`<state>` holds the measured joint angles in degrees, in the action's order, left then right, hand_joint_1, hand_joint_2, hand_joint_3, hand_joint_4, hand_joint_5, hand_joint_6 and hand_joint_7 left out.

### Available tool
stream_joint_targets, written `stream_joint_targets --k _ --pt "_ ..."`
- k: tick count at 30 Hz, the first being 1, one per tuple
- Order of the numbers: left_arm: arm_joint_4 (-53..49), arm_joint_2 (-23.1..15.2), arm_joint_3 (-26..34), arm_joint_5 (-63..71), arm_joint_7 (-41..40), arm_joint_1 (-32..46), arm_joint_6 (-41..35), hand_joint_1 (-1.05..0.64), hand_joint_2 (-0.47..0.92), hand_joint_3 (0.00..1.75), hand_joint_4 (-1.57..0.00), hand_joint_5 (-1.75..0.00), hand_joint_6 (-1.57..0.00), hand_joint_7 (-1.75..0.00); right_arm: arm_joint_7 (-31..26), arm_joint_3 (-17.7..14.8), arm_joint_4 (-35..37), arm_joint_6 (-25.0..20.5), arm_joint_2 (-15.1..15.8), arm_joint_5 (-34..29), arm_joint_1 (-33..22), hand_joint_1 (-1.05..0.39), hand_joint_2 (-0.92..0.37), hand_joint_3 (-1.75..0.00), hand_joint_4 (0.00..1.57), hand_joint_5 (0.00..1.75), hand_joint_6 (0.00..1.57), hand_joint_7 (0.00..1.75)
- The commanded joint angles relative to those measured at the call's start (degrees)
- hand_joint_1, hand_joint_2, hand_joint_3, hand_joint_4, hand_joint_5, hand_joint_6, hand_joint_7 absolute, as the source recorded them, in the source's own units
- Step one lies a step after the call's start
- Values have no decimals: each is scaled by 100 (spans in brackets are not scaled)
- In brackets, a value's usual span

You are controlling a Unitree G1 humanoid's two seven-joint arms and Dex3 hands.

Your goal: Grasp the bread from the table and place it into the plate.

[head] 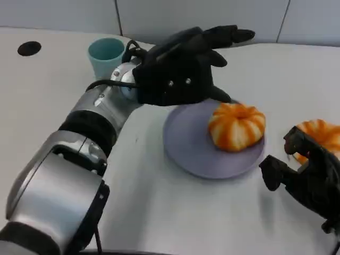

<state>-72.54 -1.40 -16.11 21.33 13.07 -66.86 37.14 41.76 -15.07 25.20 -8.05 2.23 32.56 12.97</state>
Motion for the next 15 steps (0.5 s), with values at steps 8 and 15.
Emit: stream_joint_targets --k 8,15 --pt "138 -398 809 -992 1196 458 100 -57 90 0 -43 -35 -62 -1 -26 -28 -73 18 34 30 -57 -40 -87 0 90 175 67 175" --pt "140 -574 2101 -2621 3017 849 -892 -61 92 12 -43 -51 -61 -1 77 -56 67 -40 94 75 29 -39 -88 0 91 175 68 175"
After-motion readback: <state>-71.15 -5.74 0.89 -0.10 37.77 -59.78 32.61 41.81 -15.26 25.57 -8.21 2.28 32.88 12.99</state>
